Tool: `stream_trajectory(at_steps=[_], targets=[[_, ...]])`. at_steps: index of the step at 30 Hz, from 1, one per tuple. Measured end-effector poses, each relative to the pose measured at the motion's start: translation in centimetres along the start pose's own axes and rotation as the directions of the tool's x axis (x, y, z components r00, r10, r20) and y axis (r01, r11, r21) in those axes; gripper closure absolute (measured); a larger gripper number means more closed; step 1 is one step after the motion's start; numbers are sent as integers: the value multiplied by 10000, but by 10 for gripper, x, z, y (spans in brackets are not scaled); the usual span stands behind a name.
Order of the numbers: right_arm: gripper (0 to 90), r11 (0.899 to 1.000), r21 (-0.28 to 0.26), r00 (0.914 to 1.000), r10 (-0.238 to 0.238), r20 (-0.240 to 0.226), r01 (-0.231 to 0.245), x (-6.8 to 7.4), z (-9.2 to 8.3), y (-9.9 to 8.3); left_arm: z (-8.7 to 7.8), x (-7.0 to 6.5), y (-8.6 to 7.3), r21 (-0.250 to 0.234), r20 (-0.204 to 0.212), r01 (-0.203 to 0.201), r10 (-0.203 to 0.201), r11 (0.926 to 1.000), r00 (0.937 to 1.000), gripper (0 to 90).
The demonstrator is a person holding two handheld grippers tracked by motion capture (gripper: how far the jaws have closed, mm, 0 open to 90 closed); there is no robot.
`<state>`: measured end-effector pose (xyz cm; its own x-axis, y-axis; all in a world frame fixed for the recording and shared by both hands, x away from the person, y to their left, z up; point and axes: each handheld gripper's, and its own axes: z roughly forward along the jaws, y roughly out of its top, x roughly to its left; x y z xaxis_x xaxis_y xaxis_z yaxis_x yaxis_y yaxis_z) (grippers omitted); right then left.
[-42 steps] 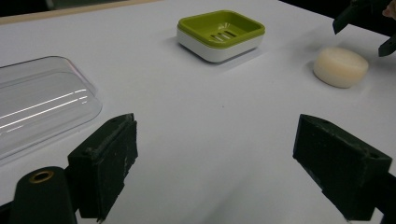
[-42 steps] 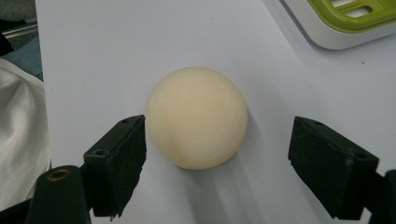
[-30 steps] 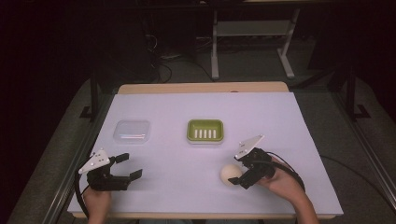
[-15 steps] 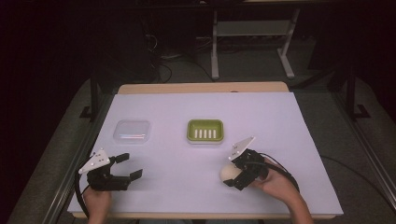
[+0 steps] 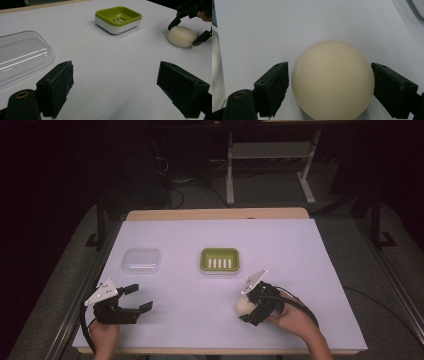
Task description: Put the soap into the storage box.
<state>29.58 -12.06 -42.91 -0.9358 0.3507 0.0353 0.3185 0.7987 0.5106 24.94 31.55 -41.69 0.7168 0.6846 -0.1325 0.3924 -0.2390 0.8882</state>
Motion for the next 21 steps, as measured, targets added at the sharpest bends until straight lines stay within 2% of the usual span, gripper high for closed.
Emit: stream_trajectory(at_steps=[21], targets=[[218, 9991, 405, 9997, -150, 180, 143, 2, 7, 0, 1, 0, 0, 1, 24, 13, -13, 10000, 10000, 132]])
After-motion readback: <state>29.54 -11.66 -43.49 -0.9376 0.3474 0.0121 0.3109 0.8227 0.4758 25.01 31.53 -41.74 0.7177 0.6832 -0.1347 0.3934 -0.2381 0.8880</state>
